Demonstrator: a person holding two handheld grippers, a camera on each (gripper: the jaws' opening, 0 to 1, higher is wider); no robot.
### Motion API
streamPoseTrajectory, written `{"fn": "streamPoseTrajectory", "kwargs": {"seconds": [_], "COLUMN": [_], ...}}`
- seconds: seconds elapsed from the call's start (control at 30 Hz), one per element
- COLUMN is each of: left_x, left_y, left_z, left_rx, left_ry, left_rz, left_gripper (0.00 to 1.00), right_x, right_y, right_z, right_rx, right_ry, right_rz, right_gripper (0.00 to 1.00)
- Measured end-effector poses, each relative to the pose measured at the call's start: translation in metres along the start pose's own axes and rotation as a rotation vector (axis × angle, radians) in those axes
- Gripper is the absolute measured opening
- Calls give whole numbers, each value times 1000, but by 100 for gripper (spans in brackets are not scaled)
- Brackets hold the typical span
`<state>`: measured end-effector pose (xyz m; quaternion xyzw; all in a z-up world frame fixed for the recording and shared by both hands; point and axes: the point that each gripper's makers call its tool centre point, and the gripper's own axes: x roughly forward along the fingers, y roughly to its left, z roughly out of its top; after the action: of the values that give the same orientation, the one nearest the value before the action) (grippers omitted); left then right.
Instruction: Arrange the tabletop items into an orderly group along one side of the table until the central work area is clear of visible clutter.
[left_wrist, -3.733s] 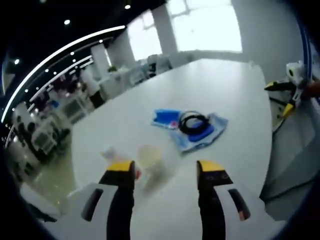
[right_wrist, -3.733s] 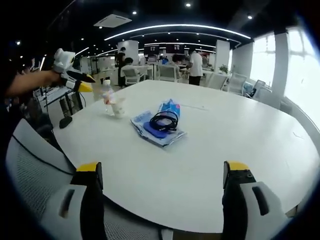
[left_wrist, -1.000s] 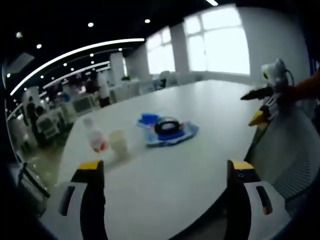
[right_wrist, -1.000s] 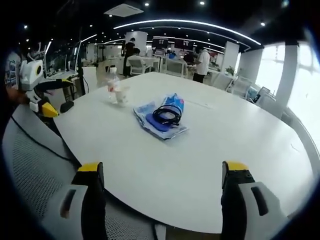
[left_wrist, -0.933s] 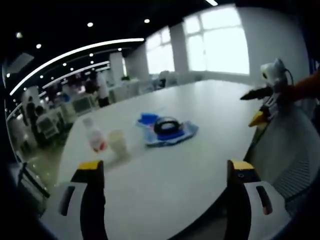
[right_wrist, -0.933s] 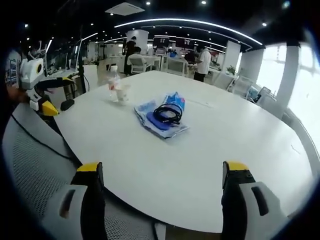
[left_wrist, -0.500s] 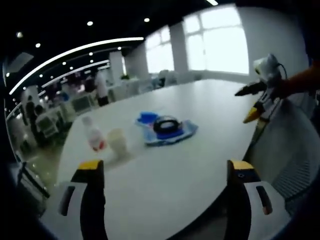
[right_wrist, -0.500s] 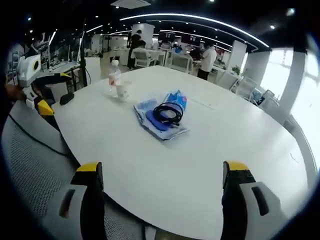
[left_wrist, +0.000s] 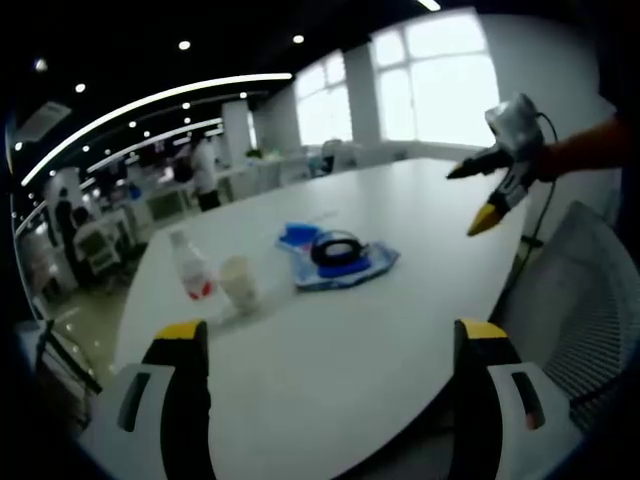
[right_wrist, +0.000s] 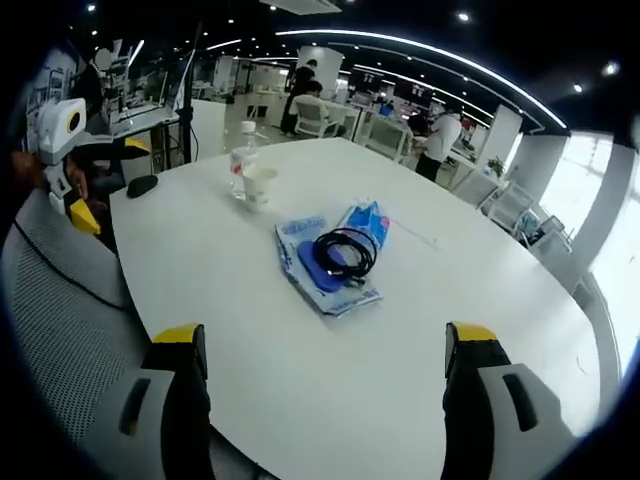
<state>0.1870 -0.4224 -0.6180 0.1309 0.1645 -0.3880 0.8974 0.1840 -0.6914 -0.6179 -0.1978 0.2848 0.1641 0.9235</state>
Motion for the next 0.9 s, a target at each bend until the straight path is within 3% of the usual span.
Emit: {"fn": "streamPoseTrajectory", "kwargs": {"seconds": [0.9], "left_x": [1], "left_y": [-5], "left_z": [-5], "left_rx": [19], "left_ry": [24], "left_rz": [-29], "left_gripper": [98], "right_x": [61], "right_y": [-7], "right_z": [58], "right_rx": [-333], "right_ry": [-42], "right_rz": [125], "right_gripper": [99]}}
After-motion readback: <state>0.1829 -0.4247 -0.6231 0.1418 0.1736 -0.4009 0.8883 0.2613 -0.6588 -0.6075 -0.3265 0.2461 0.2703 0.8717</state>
